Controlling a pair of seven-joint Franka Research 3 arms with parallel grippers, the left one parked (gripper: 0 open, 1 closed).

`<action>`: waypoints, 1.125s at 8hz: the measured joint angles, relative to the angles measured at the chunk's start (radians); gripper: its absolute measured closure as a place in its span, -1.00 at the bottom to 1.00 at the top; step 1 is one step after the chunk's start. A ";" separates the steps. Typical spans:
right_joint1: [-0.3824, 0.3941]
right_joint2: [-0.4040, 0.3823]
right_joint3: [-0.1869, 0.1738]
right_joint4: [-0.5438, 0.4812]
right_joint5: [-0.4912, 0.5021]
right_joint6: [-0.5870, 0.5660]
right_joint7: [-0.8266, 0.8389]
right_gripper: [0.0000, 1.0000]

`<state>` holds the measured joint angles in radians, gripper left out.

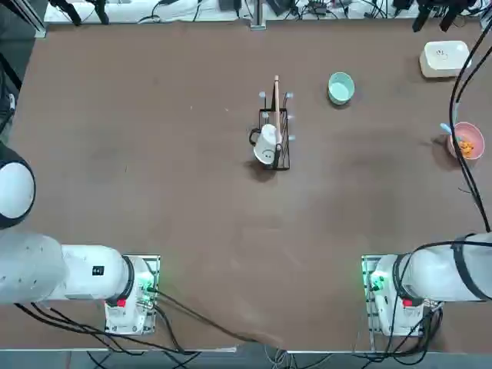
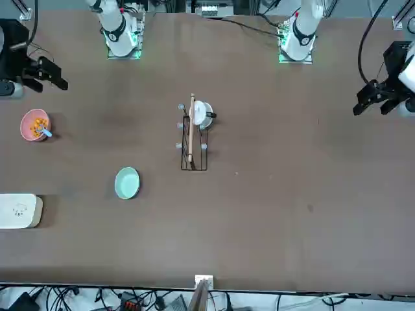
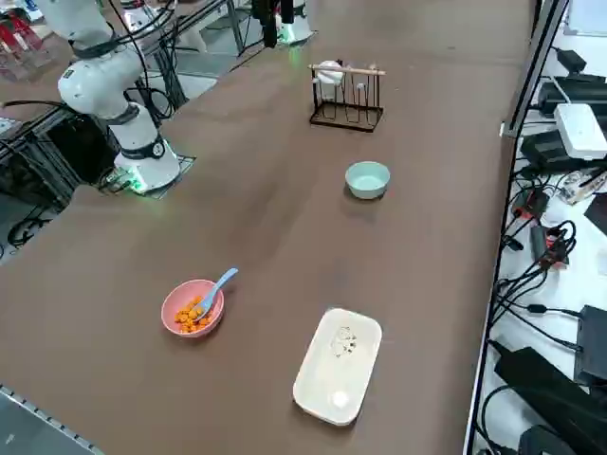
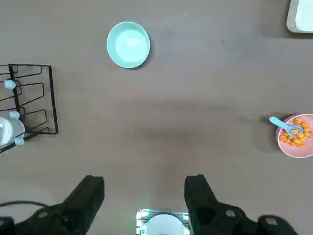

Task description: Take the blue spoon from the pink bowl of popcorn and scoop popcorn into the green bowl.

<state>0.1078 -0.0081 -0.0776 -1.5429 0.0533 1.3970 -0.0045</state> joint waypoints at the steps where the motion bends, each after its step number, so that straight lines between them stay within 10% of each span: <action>1: 0.001 0.000 0.000 0.000 0.000 0.000 0.000 -1.00; 6: 0.011 0.004 0.003 -0.004 -0.037 -0.033 0.000 -1.00; 9: 0.016 0.104 0.002 -0.062 -0.238 -0.082 0.032 -1.00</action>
<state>0.1233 0.0955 -0.0751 -1.6051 -0.1846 1.3153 0.0276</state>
